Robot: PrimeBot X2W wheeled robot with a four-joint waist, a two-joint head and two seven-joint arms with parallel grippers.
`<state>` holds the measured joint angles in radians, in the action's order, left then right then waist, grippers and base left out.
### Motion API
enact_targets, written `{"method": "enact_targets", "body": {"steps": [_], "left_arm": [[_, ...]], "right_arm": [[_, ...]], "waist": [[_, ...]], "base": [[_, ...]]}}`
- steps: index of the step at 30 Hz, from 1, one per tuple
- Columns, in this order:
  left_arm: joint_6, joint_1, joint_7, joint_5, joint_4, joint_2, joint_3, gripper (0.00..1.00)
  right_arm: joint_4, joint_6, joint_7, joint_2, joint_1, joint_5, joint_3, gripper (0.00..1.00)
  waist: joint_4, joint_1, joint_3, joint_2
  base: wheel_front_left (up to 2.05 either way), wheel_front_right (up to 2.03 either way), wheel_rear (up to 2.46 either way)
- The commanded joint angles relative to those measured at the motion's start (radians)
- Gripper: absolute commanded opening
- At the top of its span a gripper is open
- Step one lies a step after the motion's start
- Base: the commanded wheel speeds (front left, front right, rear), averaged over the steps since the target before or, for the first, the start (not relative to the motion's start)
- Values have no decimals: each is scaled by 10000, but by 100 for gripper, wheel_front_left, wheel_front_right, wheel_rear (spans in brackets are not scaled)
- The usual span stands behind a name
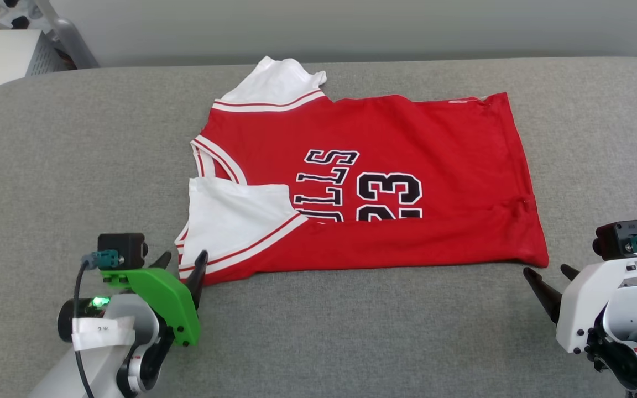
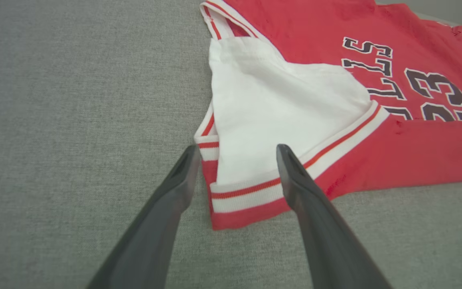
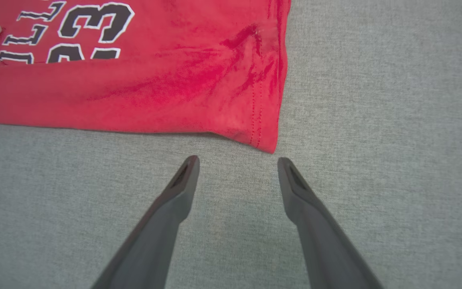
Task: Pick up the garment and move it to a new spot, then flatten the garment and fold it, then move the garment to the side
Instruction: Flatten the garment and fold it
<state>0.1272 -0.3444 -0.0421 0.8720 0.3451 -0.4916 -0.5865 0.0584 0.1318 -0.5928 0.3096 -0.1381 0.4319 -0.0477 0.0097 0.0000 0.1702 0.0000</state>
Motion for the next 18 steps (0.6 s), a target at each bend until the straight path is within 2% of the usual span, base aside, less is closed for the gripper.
{"method": "enact_targets", "body": {"steps": [1,6,9,13,18], "left_arm": [[333,205,-378,-131,-355,-301,-126,100],[1420,390,-1357,-538,-1376,-922,-301,100],[1815,453,-1714,-615,-1639,-1067,-342,100],[2022,506,-1992,-618,-1748,-1154,-397,100],[1866,540,-2315,-413,-1684,-1075,-534,100]], "right_arm": [[-396,-11,-371,-167,167,-302,151,100],[-1587,-11,-1284,-669,433,-741,482,100],[-1984,-11,-1487,-861,473,-868,549,100],[-2218,-11,-1546,-980,485,-966,593,100],[-2263,-11,-1484,-1036,448,-1032,607,100]], "waist": [[-65,0,155,0],[-158,0,458,0],[-217,0,602,0],[-300,0,791,0],[-350,0,999,0]], "base": [[0,0,0],[0,0,0],[0,0,0],[0,0,0],[0,0,0]]}}
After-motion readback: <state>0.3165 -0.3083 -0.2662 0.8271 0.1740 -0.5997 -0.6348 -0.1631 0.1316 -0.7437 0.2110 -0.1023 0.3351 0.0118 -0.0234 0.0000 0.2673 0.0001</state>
